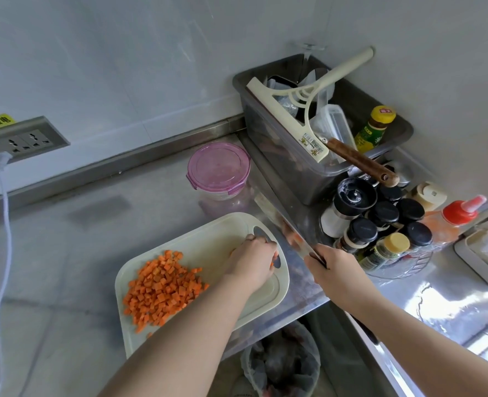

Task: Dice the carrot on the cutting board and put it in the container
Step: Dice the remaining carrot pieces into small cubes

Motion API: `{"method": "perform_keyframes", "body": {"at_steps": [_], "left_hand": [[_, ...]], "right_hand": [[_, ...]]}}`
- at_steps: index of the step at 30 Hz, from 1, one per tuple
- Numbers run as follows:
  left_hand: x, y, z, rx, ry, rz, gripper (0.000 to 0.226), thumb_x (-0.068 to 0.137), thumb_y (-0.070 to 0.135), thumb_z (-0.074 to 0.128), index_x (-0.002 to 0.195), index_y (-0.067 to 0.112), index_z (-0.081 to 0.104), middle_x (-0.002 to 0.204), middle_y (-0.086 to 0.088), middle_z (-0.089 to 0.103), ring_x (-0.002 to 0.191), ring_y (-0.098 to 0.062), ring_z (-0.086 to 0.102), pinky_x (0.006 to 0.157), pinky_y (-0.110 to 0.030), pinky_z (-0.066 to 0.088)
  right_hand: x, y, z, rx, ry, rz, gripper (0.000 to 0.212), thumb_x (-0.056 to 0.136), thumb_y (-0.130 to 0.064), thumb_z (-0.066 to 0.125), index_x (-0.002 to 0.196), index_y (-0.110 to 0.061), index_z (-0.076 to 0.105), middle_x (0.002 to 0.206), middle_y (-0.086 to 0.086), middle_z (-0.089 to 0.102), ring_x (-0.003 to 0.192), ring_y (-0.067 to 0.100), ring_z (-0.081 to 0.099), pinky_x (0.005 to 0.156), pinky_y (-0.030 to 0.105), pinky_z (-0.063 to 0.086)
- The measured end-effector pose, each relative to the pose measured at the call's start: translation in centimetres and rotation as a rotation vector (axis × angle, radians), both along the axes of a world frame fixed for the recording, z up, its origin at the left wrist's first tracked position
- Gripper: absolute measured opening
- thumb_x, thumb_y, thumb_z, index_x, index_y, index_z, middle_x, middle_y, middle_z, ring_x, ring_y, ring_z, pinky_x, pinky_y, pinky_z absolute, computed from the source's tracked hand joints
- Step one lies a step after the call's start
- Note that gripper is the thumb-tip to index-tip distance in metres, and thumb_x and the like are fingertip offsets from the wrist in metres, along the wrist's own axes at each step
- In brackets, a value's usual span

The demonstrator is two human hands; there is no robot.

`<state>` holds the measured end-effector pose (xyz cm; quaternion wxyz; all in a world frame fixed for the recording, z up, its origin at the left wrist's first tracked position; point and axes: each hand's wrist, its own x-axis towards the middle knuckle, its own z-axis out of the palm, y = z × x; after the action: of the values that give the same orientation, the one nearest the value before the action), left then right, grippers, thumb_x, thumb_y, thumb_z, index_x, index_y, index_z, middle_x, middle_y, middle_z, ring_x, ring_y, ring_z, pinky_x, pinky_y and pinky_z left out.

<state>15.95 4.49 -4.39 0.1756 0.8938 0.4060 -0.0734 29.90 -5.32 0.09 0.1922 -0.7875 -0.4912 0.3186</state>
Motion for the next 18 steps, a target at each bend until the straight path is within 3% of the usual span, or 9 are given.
{"method": "perform_keyframes", "body": {"at_steps": [7,13,18], "left_hand": [[-0.2,0.0,-0.1,-0.022,0.06,-0.117,0.039,0.088,0.001,0.048,0.117,0.024,0.06,0.126,-0.003,0.044,0.117,-0.024,0.042,0.096,-0.037,0.044],[-0.6,0.0,0.2,0.029,0.114,-0.248,0.043,0.089,-0.001,0.046,0.124,0.023,0.053,0.129,-0.005,0.041,0.122,-0.025,0.038,0.096,-0.039,0.045],[-0.8,-0.4,1.0,-0.038,-0.081,-0.137,0.036,0.085,-0.001,0.05,0.114,0.02,0.057,0.125,0.0,0.043,0.12,-0.021,0.037,0.093,-0.03,0.041]], "right_hand": [[-0.1,-0.2,-0.1,0.002,-0.002,0.008,0.028,0.096,-0.017,0.048,0.071,-0.006,0.047,0.069,0.017,0.059,0.053,0.017,0.038,0.051,0.029,0.03],[-0.4,-0.1,-0.2,-0.001,-0.002,0.008,0.027,0.096,-0.017,0.048,0.075,-0.001,0.05,0.072,0.019,0.061,0.055,0.018,0.04,0.052,0.03,0.032],[-0.4,-0.1,-0.1,0.014,0.016,-0.004,0.027,0.096,-0.017,0.048,0.076,0.001,0.049,0.074,0.022,0.06,0.056,0.02,0.043,0.053,0.029,0.033]]}}
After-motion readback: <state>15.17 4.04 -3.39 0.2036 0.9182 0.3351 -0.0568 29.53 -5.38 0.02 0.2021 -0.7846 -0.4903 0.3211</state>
